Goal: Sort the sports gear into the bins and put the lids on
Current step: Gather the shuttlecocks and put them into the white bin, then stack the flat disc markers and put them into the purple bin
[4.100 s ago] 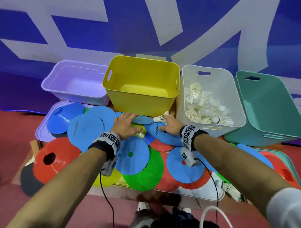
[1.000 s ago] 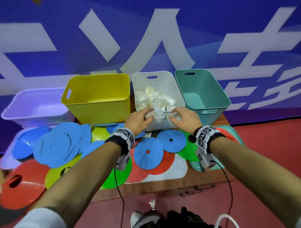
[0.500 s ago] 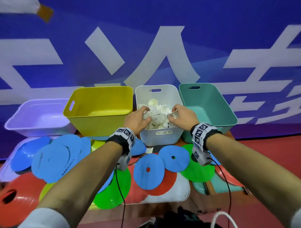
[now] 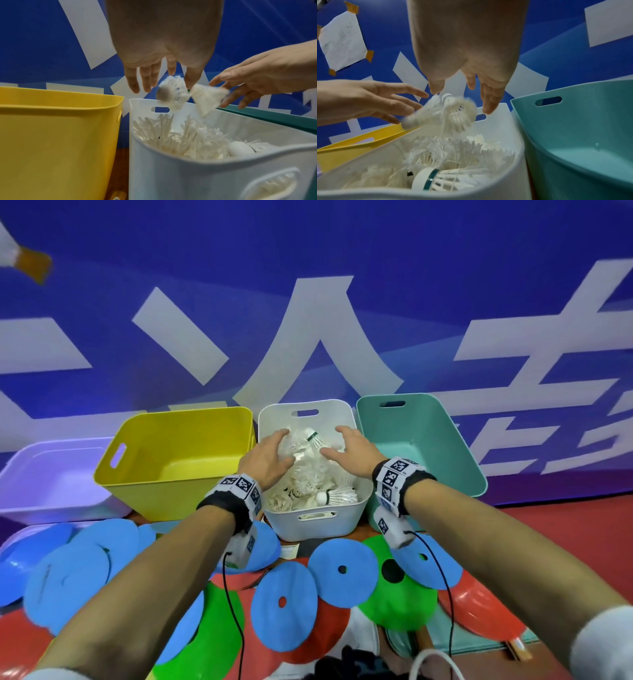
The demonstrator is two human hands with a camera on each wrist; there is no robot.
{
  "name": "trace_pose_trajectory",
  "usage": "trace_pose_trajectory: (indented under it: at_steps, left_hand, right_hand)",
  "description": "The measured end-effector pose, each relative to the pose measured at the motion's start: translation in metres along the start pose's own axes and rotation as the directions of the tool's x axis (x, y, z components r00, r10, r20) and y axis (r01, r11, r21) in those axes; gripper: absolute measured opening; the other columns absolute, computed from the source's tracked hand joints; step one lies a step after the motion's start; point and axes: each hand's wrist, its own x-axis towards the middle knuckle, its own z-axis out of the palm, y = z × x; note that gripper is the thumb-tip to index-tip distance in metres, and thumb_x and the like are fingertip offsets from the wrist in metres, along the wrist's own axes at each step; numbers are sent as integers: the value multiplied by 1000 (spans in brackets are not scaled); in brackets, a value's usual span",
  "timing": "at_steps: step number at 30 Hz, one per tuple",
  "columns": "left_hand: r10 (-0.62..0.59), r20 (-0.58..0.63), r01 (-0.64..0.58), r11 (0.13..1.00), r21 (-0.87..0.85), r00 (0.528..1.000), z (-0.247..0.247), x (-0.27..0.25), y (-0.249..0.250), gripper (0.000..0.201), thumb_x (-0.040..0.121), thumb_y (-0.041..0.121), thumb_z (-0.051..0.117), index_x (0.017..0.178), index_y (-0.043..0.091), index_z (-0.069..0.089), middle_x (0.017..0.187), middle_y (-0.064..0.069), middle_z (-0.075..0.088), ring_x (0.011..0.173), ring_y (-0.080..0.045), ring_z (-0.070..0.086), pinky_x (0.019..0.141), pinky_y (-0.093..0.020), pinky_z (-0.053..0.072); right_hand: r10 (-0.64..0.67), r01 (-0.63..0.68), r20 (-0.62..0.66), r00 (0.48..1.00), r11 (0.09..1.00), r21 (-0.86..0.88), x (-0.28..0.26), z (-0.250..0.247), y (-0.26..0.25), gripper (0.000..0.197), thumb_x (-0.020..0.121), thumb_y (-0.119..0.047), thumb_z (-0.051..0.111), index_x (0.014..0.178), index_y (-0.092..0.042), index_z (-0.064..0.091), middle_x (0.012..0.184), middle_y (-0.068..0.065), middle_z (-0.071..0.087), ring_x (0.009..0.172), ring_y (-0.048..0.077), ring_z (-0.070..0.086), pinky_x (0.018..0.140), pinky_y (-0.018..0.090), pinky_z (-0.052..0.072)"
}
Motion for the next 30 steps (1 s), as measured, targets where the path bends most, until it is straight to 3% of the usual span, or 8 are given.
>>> trace_pose_trajectory:
  at_steps: [2, 8, 16, 24, 30]
  left_hand:
    - [-8, 2, 8, 998, 56, 1000, 3, 2, -2, 65, 92, 41, 58, 149, 28, 30, 151, -3, 41, 135, -27, 40, 106, -47, 38]
    - [-39, 0, 39, 985, 166, 999, 9, -3, -7, 63, 91, 47, 55, 147, 31, 32, 152, -3, 37, 140, -25, 31, 110, -49, 27]
    - [-52, 2, 51, 989, 137, 999, -1, -34, -28, 58, 91, 46, 55, 145, 35, 37, 158, -5, 26, 147, -23, 17, 117, -49, 12]
    - [-80, 1, 80, 993, 87, 997, -11, -90, -74, 59, 91, 44, 57, 146, 35, 36, 163, -4, 10, 149, -25, 10, 115, -53, 12]
    - [-59, 56, 57, 998, 38, 997, 2, -130, -111, 60, 91, 47, 57, 146, 36, 36, 163, -6, 12, 149, -26, 11, 114, -53, 15]
  right_hand:
    - [-23, 24, 44, 999, 1000, -13, 4, 3, 1, 78, 91, -54, 57, 152, -17, 23, 152, 14, 32, 134, 31, 42, 111, 43, 35]
    - [-57, 68, 90, 994, 990, -121, 10, 10, 12, 72, 90, -51, 59, 149, -22, 30, 151, 9, 35, 136, 28, 38, 112, 48, 31]
    - [-113, 129, 85, 990, 970, -208, 13, 19, -2, 67, 91, -55, 54, 147, -26, 34, 151, 6, 36, 135, 27, 38, 109, 47, 26]
    - [-176, 200, 110, 978, 943, -265, -4, 69, -44, 65, 90, -57, 52, 146, -28, 37, 150, 5, 38, 137, 26, 33, 109, 47, 21]
    - [-217, 240, 106, 970, 915, -324, -37, 101, -59, 64, 90, -58, 50, 146, -29, 35, 152, 6, 33, 142, 24, 24, 110, 46, 17]
